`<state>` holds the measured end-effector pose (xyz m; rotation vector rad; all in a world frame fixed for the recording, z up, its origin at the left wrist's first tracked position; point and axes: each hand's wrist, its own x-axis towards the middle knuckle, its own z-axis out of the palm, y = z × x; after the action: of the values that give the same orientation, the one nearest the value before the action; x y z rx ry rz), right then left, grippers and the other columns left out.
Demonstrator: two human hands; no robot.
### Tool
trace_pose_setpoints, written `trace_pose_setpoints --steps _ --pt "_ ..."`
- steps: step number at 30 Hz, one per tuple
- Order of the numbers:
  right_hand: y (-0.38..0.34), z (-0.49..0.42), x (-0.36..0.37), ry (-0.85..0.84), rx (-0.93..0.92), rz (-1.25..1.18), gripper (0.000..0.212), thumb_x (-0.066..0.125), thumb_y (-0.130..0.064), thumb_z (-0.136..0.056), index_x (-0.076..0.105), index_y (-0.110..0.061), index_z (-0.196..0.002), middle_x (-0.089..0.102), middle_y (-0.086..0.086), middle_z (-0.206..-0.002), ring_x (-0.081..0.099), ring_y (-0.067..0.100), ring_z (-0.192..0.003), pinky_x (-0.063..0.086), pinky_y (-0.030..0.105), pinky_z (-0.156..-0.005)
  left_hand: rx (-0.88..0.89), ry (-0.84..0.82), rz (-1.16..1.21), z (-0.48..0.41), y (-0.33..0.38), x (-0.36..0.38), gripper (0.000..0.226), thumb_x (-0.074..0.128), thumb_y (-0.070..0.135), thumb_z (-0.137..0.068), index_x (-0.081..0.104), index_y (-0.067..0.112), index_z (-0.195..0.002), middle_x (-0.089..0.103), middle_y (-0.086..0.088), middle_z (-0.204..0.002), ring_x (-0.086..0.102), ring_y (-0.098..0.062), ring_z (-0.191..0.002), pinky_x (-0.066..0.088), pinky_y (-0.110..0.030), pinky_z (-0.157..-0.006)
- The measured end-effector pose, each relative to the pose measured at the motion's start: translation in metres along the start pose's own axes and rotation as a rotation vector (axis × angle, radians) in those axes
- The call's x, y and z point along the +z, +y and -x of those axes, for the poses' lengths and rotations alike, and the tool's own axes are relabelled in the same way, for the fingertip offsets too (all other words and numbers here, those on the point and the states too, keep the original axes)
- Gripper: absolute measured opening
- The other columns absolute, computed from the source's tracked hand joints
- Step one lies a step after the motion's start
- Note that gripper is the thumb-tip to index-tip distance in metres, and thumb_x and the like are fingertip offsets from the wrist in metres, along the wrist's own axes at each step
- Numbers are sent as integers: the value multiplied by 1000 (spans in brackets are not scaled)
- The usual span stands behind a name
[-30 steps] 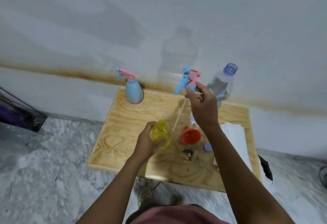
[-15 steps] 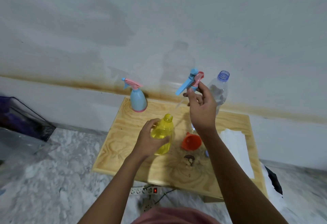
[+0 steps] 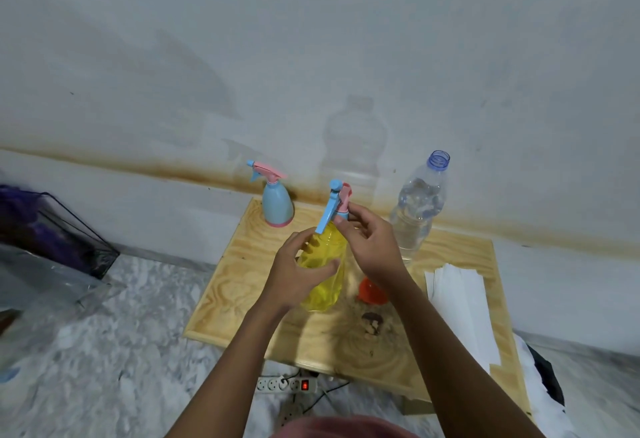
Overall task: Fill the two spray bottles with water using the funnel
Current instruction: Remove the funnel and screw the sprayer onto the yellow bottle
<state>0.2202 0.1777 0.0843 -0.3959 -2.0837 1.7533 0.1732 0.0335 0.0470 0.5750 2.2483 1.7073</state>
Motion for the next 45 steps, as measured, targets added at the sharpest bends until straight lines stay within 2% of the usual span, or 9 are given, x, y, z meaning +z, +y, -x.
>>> trace_pose_setpoints --steps 5,13,20,23,26,29,33,39,45 --pt "-1 1 1 -12 1 -12 29 66 -23 -93 67 -18 -122 67 -23 -84 59 -1 -76 46 26 -81 15 27 16 0 6 0 37 85 21 -75 65 32 -104 63 -8 -101 53 -1 -84 43 -10 -73" --pt "-5 -8 -5 -36 64 -83 28 80 -24 -81 60 -16 -99 71 0 -110 67 12 -104 53 37 -93 -23 18 40 0 12 1 50 85 21 -75 64 24 -120 64 -1 -107 55 4 -90 45 -10 -79" --pt "-11 -10 -9 -51 138 -320 5 64 -15 -94 61 -14 -98 71 0 -99 66 11 -94 51 32 -93 25 19 103 -3 25 3 52 84 15 -76 64 59 -93 64 20 -91 55 5 -85 48 -13 -78" --pt "-16 -9 -7 -19 96 -304 19 68 -19 -91 63 -15 -109 72 0 -102 67 6 -96 51 22 -87 55 35 112 -5 29 5 47 84 13 -76 65 50 -98 65 17 -93 55 5 -85 47 -11 -79" --pt "-19 -9 -2 4 54 -227 19 72 -23 -89 68 -21 -108 72 -1 -104 66 6 -97 52 22 -88 68 36 109 -7 30 8 44 84 14 -76 65 36 -110 66 -5 -105 56 1 -90 45 -9 -81" --pt "-21 -9 0 11 57 -202 22 70 -25 -90 68 -19 -111 73 -2 -107 66 9 -103 51 26 -92 79 36 114 -9 31 11 44 83 14 -77 66 36 -111 68 -5 -106 58 0 -92 44 -9 -82" --pt "-25 -12 -2 11 129 -324 26 55 -17 -98 67 -10 -120 72 3 -114 65 14 -109 46 38 -103 64 47 141 -12 30 11 46 84 19 -76 68 29 -119 69 -3 -103 63 -13 -93 54 -30 -85" --pt "-30 -11 2 67 115 -410 21 67 -15 -92 64 -18 -113 73 1 -111 68 10 -106 51 27 -97 110 91 186 -14 44 13 46 83 14 -77 66 49 -103 69 2 -98 60 3 -85 52 -20 -78" --pt "-29 -15 9 126 87 -418 27 73 -18 -87 64 -23 -113 70 -1 -115 64 12 -112 49 27 -97 97 62 187 -17 51 16 47 81 14 -79 63 45 -110 70 8 -110 60 10 -97 51 -18 -85"
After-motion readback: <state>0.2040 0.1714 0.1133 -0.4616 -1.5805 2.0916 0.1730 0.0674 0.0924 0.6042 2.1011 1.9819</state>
